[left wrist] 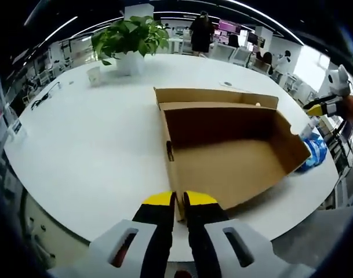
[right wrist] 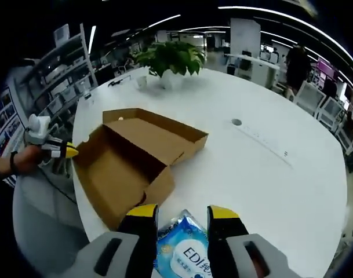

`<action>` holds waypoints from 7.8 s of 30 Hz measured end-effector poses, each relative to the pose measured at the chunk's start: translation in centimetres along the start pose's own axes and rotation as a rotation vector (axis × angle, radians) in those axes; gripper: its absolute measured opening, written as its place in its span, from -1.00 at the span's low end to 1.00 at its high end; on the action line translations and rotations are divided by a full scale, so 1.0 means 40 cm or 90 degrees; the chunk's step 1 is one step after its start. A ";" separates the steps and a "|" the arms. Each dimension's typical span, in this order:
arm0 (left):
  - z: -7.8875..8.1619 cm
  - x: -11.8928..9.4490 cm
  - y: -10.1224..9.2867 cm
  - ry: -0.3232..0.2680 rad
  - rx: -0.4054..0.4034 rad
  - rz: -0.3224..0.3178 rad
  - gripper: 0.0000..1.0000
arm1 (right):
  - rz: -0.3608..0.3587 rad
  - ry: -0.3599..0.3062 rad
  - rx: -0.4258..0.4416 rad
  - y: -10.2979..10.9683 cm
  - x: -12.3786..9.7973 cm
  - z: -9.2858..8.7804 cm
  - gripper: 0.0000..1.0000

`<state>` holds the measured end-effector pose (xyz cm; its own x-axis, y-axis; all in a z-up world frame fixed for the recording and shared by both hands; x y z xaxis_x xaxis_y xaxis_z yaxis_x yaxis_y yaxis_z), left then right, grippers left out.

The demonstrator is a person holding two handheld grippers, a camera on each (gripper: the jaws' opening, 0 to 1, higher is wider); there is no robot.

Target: Operate the shoe box by opening the lid, removing the specified soft item, and placing it in the target area until the item is outside and the box remains undamaged.

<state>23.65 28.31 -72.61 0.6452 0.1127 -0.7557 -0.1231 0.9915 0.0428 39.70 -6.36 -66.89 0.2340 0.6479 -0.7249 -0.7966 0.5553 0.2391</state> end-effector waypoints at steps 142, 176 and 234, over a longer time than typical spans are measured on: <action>0.004 0.014 -0.039 -0.019 -0.001 -0.036 -0.86 | -0.102 -0.263 0.100 0.152 0.014 -0.093 -1.00; 0.044 -0.053 -0.057 -0.074 0.015 -0.053 -1.00 | -0.066 -0.264 0.211 0.169 0.056 -0.232 -1.00; 0.079 -0.074 -0.013 -0.087 -0.207 -0.107 -0.64 | -0.021 -0.365 0.308 0.204 0.039 -0.208 -0.82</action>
<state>24.21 27.67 -68.32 0.7684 -0.0199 -0.6396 -0.2260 0.9267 -0.3004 28.92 -5.18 -71.45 0.6131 0.7234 -0.3175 -0.4807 0.6605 0.5768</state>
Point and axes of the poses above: the point that each gripper's makers call its tool centre point, and the gripper's own axes: x roughly forward along the fingers, y roughly to its left, z roughly out of its top, the point moved 5 cm from there along -x, roughly backward along the fingers, and after that the axes turned 11 degrees about z, right-handed, at the moved point
